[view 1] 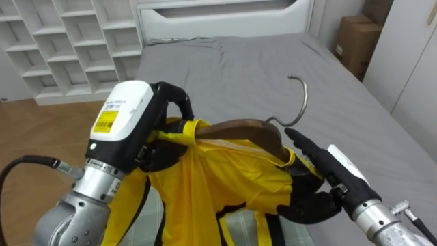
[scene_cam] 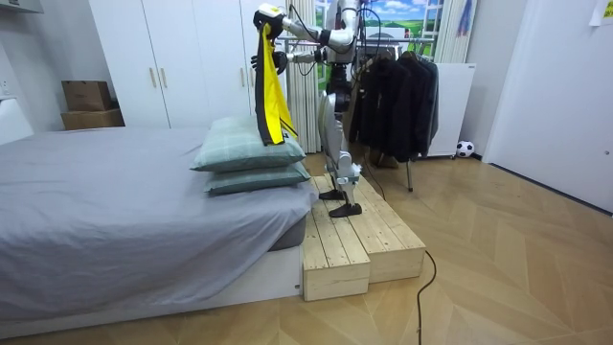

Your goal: Hang clothes

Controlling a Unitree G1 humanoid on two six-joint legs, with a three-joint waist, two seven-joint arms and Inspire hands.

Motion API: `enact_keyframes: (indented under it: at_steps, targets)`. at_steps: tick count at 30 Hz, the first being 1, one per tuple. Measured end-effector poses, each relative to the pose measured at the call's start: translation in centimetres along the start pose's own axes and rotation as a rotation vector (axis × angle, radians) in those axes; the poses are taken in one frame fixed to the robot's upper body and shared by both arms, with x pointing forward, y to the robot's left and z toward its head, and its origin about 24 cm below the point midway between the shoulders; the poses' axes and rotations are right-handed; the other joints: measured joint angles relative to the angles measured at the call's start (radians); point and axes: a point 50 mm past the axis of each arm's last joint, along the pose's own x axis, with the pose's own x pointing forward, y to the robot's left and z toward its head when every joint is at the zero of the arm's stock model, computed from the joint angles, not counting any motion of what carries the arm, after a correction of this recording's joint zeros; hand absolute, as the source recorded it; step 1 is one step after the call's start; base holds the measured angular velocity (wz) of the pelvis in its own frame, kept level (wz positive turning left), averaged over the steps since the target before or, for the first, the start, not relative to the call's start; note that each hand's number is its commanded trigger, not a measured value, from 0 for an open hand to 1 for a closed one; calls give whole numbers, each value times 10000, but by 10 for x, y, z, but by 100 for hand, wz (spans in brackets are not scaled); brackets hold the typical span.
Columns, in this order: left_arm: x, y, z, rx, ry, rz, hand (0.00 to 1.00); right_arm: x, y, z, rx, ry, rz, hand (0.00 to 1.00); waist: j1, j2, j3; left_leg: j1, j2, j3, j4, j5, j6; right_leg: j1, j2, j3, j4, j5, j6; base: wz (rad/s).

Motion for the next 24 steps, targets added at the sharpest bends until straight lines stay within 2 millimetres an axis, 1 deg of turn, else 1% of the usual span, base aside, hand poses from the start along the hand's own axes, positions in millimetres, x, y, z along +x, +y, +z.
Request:
enact_keyframes:
  at_steps: [7,11,14,18,22,24]
  targets:
    - [0,0,0,-8,-10,-14,100,2,-1,1,-252,-17,16,0,7,-33,21,-2,-9,8,-23,0,0,-15,-6,4,-3,-5,8,0]
    - [0,-3,2,-81,-68,-88,100,8,-4,4,-322,-84,-30,0,29,-116,75,-24,-10,-8,-40,0,0,-52,-11,-3,24,-5,9,0]
    - [1,-6,5,-245,-84,-73,100,14,-8,10,-417,-319,-104,0,40,-147,94,-95,-14,-7,-74,1,1,-150,-11,-15,37,-2,12,0]
    - [1,-8,6,-230,-143,-159,100,24,-7,14,-264,-412,-117,0,40,-151,90,-110,-16,-137,-79,1,1,-120,-15,-109,21,-2,13,5]
    - [1,-9,7,-130,-174,-228,100,27,-3,17,-157,-534,-23,0,85,-150,89,-140,0,-179,-81,1,1,-125,-5,-153,7,-2,14,4]
    - [1,-9,7,-108,-169,-236,100,28,-1,17,-131,-557,74,0,171,-150,89,-143,1,-182,-79,1,0,-128,-5,-152,6,-2,14,0]
